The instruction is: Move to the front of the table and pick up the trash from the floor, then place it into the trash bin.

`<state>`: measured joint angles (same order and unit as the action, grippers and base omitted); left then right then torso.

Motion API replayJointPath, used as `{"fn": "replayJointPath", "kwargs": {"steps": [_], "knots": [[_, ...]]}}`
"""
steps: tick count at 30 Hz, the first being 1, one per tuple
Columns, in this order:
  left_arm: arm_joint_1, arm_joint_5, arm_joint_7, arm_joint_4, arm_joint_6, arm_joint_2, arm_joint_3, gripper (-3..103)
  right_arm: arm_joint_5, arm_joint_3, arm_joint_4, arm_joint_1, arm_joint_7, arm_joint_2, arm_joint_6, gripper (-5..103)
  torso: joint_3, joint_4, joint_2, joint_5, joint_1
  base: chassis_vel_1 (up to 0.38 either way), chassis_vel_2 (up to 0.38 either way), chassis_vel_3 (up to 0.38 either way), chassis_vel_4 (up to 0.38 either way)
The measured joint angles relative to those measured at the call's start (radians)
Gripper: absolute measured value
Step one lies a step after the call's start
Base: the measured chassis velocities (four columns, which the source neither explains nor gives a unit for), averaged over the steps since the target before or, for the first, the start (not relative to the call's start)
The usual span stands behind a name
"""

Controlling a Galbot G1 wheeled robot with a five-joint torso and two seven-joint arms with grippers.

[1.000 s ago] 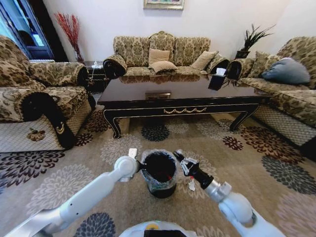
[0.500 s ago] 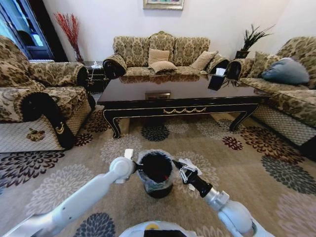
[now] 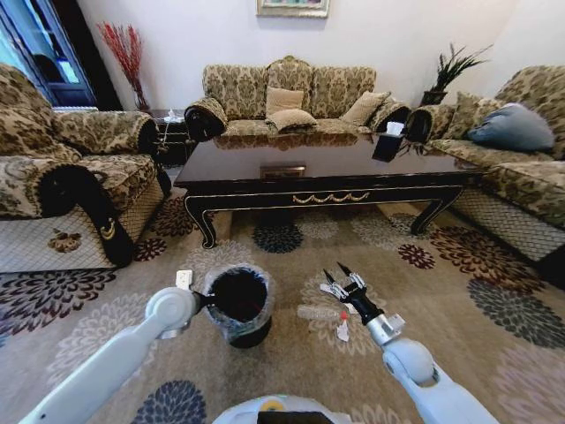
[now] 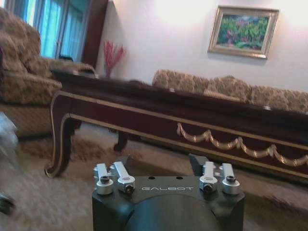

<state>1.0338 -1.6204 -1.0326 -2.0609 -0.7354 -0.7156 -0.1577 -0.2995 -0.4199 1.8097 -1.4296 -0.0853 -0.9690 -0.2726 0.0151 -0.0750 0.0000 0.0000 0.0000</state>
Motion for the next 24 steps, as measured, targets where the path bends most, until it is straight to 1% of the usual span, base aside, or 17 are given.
{"fn": "replayJointPath", "kwargs": {"steps": [1, 2, 3, 4, 5, 6, 7, 8, 9, 13, 15, 16, 18, 20, 24], "knots": [[0.018, 0.006, 0.007, 0.007, 0.000, 0.004, -0.027, 0, 0.012, 0.002, -0.026, 0.007, -0.007, -0.007, 0.000, 73, 0.000, -0.0001, 0.000, -0.0005, 0.000, 0.000, 0.000, 0.000, 0.000], [0.018, 0.006, 0.007, 0.007, 0.000, 0.004, -0.027, 0, 0.012, 0.002, -0.026, 0.007, -0.007, -0.007, 0.000, 73, 0.000, -0.0001, 0.000, -0.0005, 0.000, 0.000, 0.000, 0.000, 0.000], [0.038, 0.011, 0.015, 0.012, 0.000, 0.007, -0.056, 0, 0.020, 0.005, -0.049, 0.014, -0.012, -0.014, -0.001, 78, 0.000, -0.0002, 0.000, -0.0004, 0.000, 0.000, 0.000, 0.000, 0.000], [0.045, 0.012, 0.017, 0.013, 0.000, 0.008, -0.066, 0, 0.022, 0.007, -0.058, 0.017, -0.013, -0.017, -0.001, 78, 0.000, -0.0001, 0.000, -0.0004, 0.000, 0.000, 0.000, 0.000, 0.000], [0.083, 0.017, 0.027, 0.017, 0.000, 0.008, -0.124, 0, 0.030, 0.013, -0.097, 0.027, -0.015, -0.031, -0.002, 89, 0.000, 0.0001, 0.000, 0.0000, 0.000, 0.000, 0.000, 0.000, 0.000], [0.114, 0.019, 0.036, 0.018, 0.000, 0.006, -0.170, 0, 0.038, 0.016, -0.128, 0.033, -0.016, -0.040, -0.006, 94, 0.000, 0.0003, 0.000, 0.0000, 0.000, 0.000, 0.000, 0.000, 0.000], [0.114, 0.019, 0.036, 0.018, 0.000, 0.006, -0.170, 0, 0.038, 0.016, -0.128, 0.033, -0.016, -0.040, -0.006, 94, 0.000, 0.0003, 0.000, 0.0000, 0.000, 0.000, 0.000, 0.000, 0.000], [0.145, 0.020, 0.043, 0.016, 0.000, 0.001, -0.210, 0, 0.044, 0.018, -0.151, 0.038, -0.016, -0.046, -0.011, 97, 0.000, 0.0001, 0.000, 0.0001, 0.000, 0.000, 0.000, 0.000, 0.000], [0.174, 0.021, 0.050, 0.012, 0.000, -0.003, -0.242, 0, 0.046, 0.020, -0.171, 0.042, -0.016, -0.052, -0.016, 99, 0.000, 0.0003, 0.000, 0.0000, 0.000, 0.000, 0.000, 0.000, 0.000], [0.243, 0.032, 0.070, -0.004, 0.000, -0.014, -0.303, 0, 0.047, 0.021, -0.205, 0.049, -0.015, -0.059, -0.023, 100, 0.000, -0.0001, 0.000, -0.0002, 0.000, 0.000, 0.000, 0.000, 0.000], [0.323, 0.038, 0.090, -0.030, 0.000, -0.023, -0.374, 0, 0.046, 0.021, -0.227, 0.054, -0.016, -0.063, -0.030, 100, 0.000, -0.0002, 0.000, -0.0001, 0.000, 0.010, 0.027, -0.028, -0.023], [0.323, 0.038, 0.090, -0.030, 0.000, -0.023, -0.374, 0, 0.046, 0.021, -0.227, 0.054, -0.016, -0.063, -0.030, 100, 0.000, -0.0002, 0.000, -0.0001, 0.000, 0.021, 0.055, -0.056, -0.046], [0.391, 0.043, 0.104, -0.054, 0.000, -0.028, -0.444, 0, 0.046, 0.021, -0.242, 0.058, -0.017, -0.066, -0.033, 100, 0.000, 0.0000, 0.000, -0.0002, 0.000, 0.102, 0.082, -0.082, -0.102], [0.404, 0.043, 0.108, -0.059, 0.000, -0.029, -0.463, 0, 0.047, 0.022, -0.244, 0.059, -0.018, -0.067, -0.033, 100, 0.000, 0.0001, 0.000, -0.0002, 0.000, 0.123, 0.108, -0.150, -0.129], [0.482, 0.051, 0.141, -0.071, 0.000, -0.036, -0.602, 0, 0.056, 0.025, -0.254, 0.063, -0.021, -0.076, -0.033, 100, 0.000, 0.0000, 0.000, 0.0000, 0.000, 0.202, 0.193, -0.195, -0.193]]}}
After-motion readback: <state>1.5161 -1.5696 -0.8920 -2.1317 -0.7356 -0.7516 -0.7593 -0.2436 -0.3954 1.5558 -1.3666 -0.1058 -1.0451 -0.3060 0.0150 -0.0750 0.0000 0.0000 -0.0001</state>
